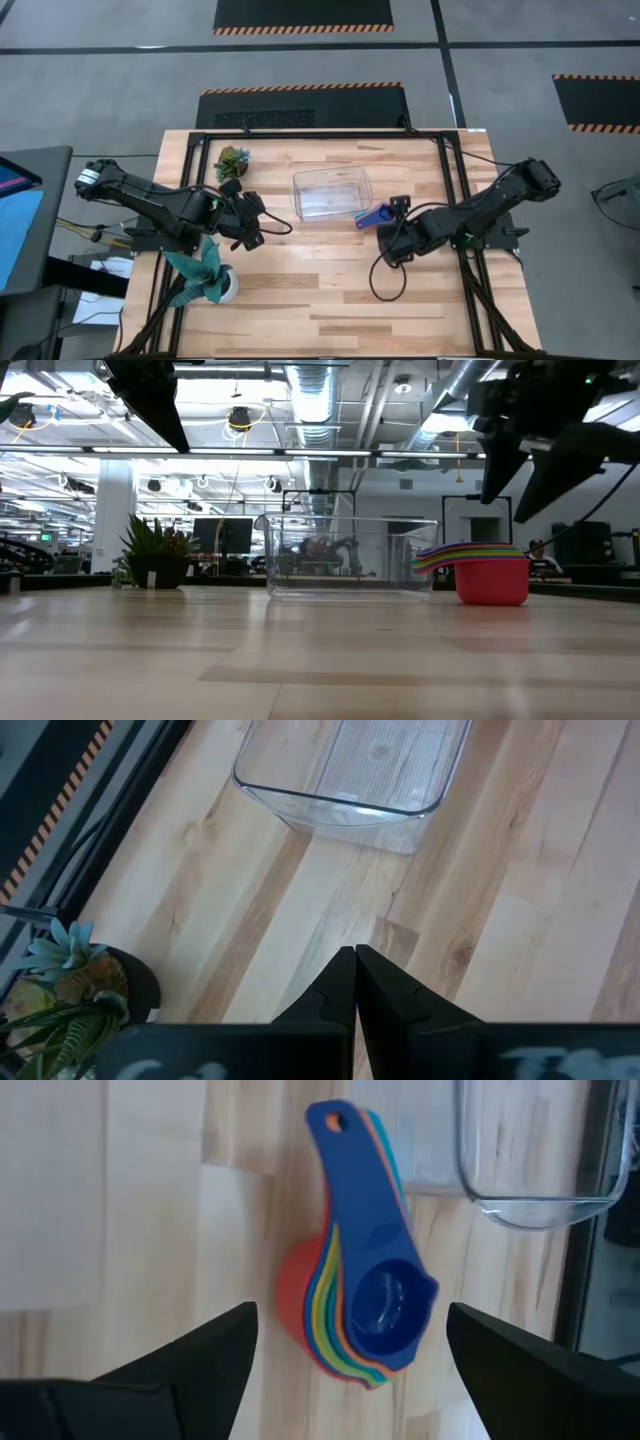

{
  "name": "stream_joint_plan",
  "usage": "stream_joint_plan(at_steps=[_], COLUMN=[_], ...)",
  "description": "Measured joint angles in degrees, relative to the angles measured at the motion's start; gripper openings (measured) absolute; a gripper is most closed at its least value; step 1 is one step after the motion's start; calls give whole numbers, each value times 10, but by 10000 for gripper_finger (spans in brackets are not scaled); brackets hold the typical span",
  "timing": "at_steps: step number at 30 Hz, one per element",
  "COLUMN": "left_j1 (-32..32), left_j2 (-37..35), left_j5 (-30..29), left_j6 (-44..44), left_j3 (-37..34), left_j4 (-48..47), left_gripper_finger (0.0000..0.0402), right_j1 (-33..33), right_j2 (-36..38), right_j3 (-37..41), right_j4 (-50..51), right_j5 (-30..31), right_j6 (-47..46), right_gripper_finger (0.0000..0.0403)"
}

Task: Nest measuring cups in basket
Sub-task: Put the nested measuring cups into the transparent bin

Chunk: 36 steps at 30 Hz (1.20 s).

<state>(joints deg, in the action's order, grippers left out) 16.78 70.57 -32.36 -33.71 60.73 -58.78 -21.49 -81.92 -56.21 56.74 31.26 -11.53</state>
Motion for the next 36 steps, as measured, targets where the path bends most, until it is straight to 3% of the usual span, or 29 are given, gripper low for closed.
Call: stream_joint_plan(at_steps=[22, 36], left_j1=[0, 0], left_j2=[0, 0], left_j5=[0, 0], left_j6=[0, 0], left_j3=[0, 0], left_j4=[0, 0], left_gripper_finger=[0, 0], right_j1=[48, 66], right_j2=[0, 0], right_j3=[85, 87], right_j4=[-110, -129], right_j5=[-27, -29], right_j6=[30, 77], right_gripper_finger=[344, 341])
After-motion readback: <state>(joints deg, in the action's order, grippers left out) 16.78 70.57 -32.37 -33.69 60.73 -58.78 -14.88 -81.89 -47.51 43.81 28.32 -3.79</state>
